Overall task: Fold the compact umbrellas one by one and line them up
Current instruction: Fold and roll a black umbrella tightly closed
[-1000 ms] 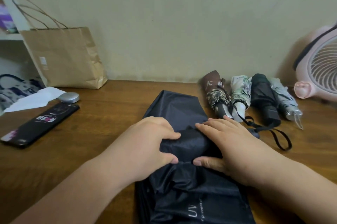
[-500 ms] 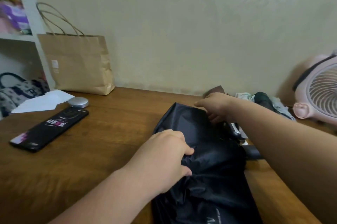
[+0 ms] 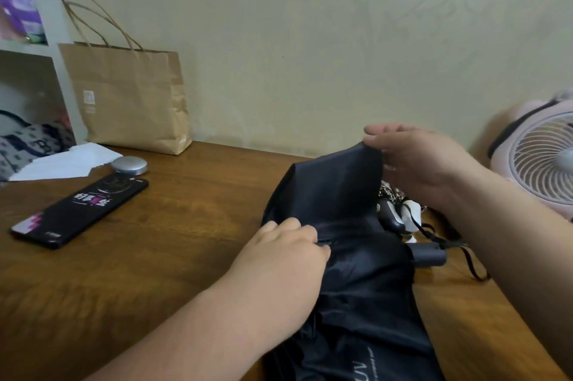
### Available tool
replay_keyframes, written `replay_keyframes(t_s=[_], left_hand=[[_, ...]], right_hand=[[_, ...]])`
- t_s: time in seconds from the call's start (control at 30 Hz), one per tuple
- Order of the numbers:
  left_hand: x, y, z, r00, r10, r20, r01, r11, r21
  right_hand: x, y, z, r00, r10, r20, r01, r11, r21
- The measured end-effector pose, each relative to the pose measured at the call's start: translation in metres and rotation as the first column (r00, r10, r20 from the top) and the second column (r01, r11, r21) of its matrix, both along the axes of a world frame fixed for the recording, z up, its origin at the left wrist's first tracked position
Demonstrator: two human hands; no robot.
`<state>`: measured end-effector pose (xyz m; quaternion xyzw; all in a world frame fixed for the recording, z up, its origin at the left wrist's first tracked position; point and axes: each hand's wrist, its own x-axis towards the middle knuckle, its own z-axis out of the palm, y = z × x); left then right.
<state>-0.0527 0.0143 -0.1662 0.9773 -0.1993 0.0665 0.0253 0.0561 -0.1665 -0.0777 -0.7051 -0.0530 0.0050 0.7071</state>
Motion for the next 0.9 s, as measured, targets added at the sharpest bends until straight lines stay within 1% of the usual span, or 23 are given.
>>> replay_keyframes(t_s=[0.1,0.17,0.23,0.27,0.33,0.4,0.43,0.47,0.53,0.57,0.6,0.67,0.7,0.73,0.83,0.9], left_hand=[[-0.010,-0.008,0.004,1.000,0.013,-0.019,-0.012,0.998,0.064],[-0.018,-0.015,0.003,0.998,0.031,-0.047,-0.027,0.996,0.083],[-0.025,-0.021,0.002,0.995,0.046,-0.093,-0.035,0.993,0.116],[-0.027,-0.024,0.002,0.991,0.046,-0.124,-0.028,0.989,0.144],[-0.027,-0.026,0.002,0.981,0.011,-0.194,0.032,0.976,0.217],[-0.026,-0.018,0.003,0.966,-0.046,-0.253,0.119,0.952,0.281],[-0.026,-0.008,0.006,0.958,-0.080,-0.274,0.155,0.952,0.264],[-0.028,0.004,0.015,0.947,-0.114,-0.301,0.179,0.964,0.198],[-0.030,0.025,0.039,0.926,-0.129,-0.355,0.147,0.989,0.023],[-0.030,0.035,0.050,0.933,-0.123,-0.338,0.111,0.992,-0.052],[-0.027,0.044,0.059,0.954,-0.110,-0.280,0.073,0.987,-0.141],[-0.017,0.056,0.062,0.989,-0.097,-0.114,0.055,0.945,-0.322],[-0.013,0.057,0.058,0.991,-0.108,-0.073,0.075,0.931,-0.358],[-0.010,0.055,0.053,0.988,-0.141,-0.060,0.111,0.927,-0.359],[0.000,0.045,0.035,0.967,-0.236,-0.097,0.198,0.933,-0.300],[0.005,0.042,0.028,0.963,-0.245,-0.111,0.204,0.935,-0.289]], right_hand=[[-0.058,-0.015,-0.003,0.991,-0.046,0.123,0.047,0.999,-0.007],[-0.094,-0.022,-0.013,0.988,-0.030,0.148,0.028,1.000,0.011],[-0.114,-0.034,-0.033,0.991,-0.014,0.130,0.012,1.000,0.018],[-0.119,-0.039,-0.045,0.995,-0.013,0.096,0.008,0.999,0.046],[-0.127,-0.048,-0.067,0.999,0.044,0.021,-0.046,0.994,0.099],[-0.133,-0.055,-0.084,0.993,0.108,-0.050,-0.101,0.988,0.114],[-0.135,-0.058,-0.089,0.986,0.151,-0.074,-0.143,0.984,0.104],[-0.137,-0.060,-0.093,0.976,0.199,-0.085,-0.193,0.978,0.074],[-0.139,-0.061,-0.094,0.958,0.276,-0.077,-0.279,0.959,-0.040],[-0.140,-0.061,-0.094,0.951,0.304,-0.060,-0.308,0.947,-0.094],[-0.140,-0.061,-0.094,0.945,0.325,-0.044,-0.328,0.935,-0.136],[-0.140,-0.062,-0.095,0.943,0.332,-0.018,-0.329,0.925,-0.187],[-0.139,-0.063,-0.096,0.944,0.329,-0.010,-0.324,0.924,-0.202],[-0.138,-0.064,-0.097,0.945,0.327,-0.005,-0.321,0.923,-0.213],[-0.137,-0.068,-0.099,0.956,0.294,0.003,-0.286,0.933,-0.217],[-0.136,-0.071,-0.100,0.962,0.273,0.001,-0.266,0.940,-0.213]])
